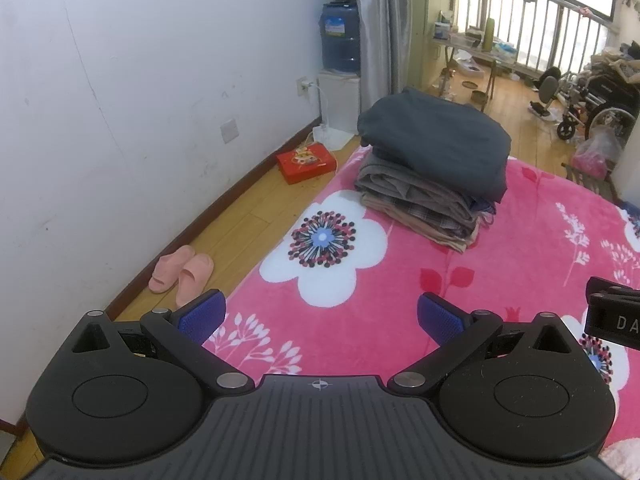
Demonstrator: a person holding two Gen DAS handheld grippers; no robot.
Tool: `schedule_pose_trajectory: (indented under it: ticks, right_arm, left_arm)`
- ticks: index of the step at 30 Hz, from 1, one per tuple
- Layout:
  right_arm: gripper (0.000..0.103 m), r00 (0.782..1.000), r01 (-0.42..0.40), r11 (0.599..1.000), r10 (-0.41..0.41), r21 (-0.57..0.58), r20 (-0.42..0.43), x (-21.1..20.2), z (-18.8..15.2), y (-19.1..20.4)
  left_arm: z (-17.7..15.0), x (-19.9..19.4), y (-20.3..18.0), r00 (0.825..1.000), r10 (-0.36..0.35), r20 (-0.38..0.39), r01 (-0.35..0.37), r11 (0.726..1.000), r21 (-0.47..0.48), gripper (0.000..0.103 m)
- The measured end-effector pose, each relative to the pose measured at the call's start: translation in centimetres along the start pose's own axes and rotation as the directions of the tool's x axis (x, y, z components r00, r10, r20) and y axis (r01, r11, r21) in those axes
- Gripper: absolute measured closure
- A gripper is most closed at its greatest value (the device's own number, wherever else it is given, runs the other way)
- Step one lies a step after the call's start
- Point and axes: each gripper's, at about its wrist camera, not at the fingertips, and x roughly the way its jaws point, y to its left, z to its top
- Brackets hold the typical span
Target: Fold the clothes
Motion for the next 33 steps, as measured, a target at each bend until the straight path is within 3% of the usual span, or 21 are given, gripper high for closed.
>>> schedule_pose_trajectory:
  ticks: [33]
  right_arm:
    - [0.0,1.0,0.007,1.0,-0.007,0.005,-0.005,0.26,-0.12,-0.07]
  left_arm:
    - [-0.27,0.37,-0.02,1.0,0.005,-0.013,-0.005,1.0,0.008,0.0]
